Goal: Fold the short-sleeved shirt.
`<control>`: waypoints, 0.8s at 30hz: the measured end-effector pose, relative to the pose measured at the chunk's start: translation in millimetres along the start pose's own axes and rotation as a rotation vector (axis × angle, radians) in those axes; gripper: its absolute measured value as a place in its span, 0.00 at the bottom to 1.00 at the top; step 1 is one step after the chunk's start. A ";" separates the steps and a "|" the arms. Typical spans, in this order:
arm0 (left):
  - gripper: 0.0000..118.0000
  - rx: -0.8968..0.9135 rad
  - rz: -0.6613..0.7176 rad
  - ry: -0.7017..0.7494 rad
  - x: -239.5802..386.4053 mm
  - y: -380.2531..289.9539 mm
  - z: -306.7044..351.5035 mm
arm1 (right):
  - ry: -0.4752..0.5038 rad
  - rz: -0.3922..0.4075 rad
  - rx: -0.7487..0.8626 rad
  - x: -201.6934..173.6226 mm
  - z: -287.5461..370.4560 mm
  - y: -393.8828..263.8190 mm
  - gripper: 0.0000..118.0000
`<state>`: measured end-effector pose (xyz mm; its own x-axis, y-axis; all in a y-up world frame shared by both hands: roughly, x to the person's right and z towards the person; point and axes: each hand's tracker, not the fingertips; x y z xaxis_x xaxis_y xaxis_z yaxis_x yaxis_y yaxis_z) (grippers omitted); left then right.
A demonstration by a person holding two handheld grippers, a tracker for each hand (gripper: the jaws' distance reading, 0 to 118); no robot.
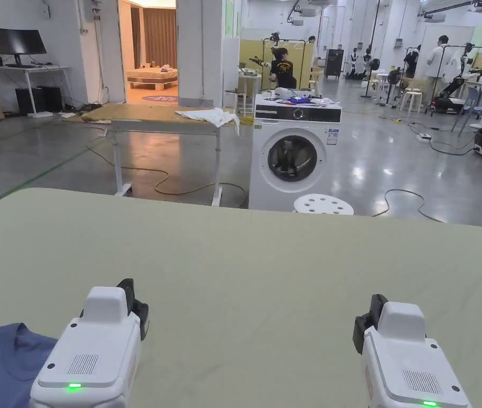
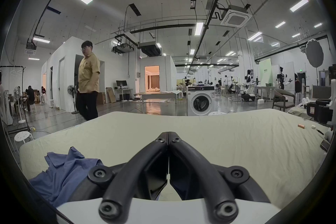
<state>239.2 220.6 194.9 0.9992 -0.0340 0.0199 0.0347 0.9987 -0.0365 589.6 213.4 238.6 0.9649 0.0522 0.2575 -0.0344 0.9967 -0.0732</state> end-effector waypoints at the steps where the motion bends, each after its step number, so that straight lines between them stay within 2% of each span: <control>1: 0.00 0.000 0.012 0.004 -0.6 -1.4 -0.6 | 0.001 -0.004 -0.001 -0.1 0.7 0.2 0.00; 7: 0.00 -0.021 0.017 0.001 -1.5 -8.0 -6.8 | 0.005 0.007 -0.007 -3.4 2.0 2.4 0.00; 10: 0.00 -0.028 0.017 -0.005 -3.7 -10.3 -8.4 | 0.012 0.037 -0.032 -5.2 1.4 1.7 0.00; 12: 0.00 -0.037 0.071 -0.016 -8.8 -9.4 -9.2 | 0.018 0.024 -0.047 -3.5 -0.4 1.8 0.00; 15: 0.00 -0.052 0.262 -0.039 -22.8 -7.0 -11.6 | 0.002 -0.159 -0.080 6.4 -1.3 6.8 0.00; 19: 0.00 -0.057 0.631 -0.086 -47.1 -8.8 -13.8 | 0.010 -0.464 -0.095 23.8 -2.0 12.4 0.00; 21: 0.00 -0.048 0.768 -0.147 -56.3 -11.4 -16.2 | -0.002 -0.529 -0.092 27.1 -1.6 13.1 0.00; 22: 0.00 -0.061 0.740 -0.159 -56.3 -9.6 -17.4 | -0.007 -0.514 -0.090 26.3 -1.2 14.7 0.00; 23: 0.00 -0.066 0.636 -0.153 -52.7 -5.4 -17.8 | 0.002 -0.458 -0.076 22.1 -0.2 17.5 0.00; 24: 0.00 -0.065 0.412 -0.124 -44.5 -0.6 -18.3 | 0.026 -0.326 -0.050 15.9 -0.4 21.9 0.00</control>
<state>195.1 220.9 175.7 0.9203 0.3753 0.1104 -0.3611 0.9235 -0.1296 604.3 236.0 240.7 0.9293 -0.2712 0.2505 0.2895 0.9564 -0.0387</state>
